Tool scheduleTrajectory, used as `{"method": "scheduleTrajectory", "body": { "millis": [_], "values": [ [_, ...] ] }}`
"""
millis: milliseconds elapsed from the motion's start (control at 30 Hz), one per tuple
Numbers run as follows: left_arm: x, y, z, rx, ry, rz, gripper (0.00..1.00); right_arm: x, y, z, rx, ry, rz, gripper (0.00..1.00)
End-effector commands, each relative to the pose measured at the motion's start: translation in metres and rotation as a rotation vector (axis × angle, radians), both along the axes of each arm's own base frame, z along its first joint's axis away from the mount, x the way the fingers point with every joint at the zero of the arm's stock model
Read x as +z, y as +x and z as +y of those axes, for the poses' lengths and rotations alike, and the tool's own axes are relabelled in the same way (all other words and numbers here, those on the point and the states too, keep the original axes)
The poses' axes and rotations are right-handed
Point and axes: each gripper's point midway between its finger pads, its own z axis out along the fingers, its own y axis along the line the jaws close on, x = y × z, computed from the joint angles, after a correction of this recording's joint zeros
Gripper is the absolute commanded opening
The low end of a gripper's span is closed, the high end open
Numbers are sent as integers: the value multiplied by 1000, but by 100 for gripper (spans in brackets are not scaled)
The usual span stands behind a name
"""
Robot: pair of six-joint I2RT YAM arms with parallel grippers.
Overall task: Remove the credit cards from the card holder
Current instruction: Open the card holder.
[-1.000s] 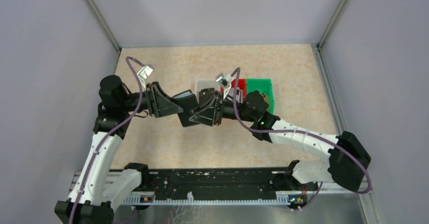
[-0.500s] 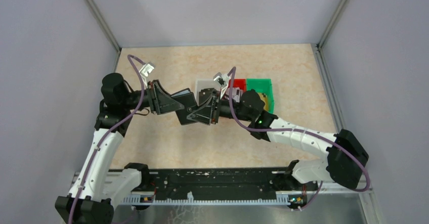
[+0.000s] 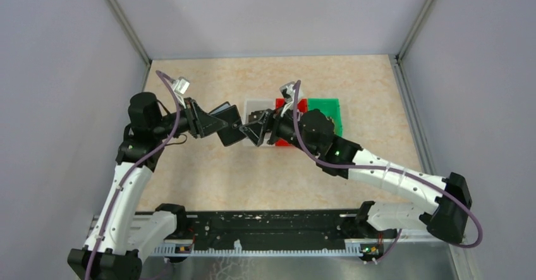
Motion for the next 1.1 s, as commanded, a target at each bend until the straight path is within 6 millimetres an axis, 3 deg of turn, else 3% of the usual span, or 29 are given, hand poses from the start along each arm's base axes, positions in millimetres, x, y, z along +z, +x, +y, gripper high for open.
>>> {"method": "scheduleTrajectory", "body": {
  "millis": [0, 300, 433, 900, 1067],
  "values": [
    [-11, 14, 14, 128, 68, -1, 0, 27, 17, -14, -227, -100, -74, 68],
    [-16, 14, 16, 150, 76, 25, 0, 8, 15, 24, -278, -311, -122, 55],
    [-18, 11, 17, 144, 82, 23, 0, 9, 15, 36, -270, -328, -137, 51],
    [-17, 8, 15, 139, 68, 40, 0, 2, 15, 54, -322, -466, -232, 49],
    [-16, 6, 15, 134, 69, 47, 0, -1, 18, 55, -363, -518, -268, 40]
  ]
}}
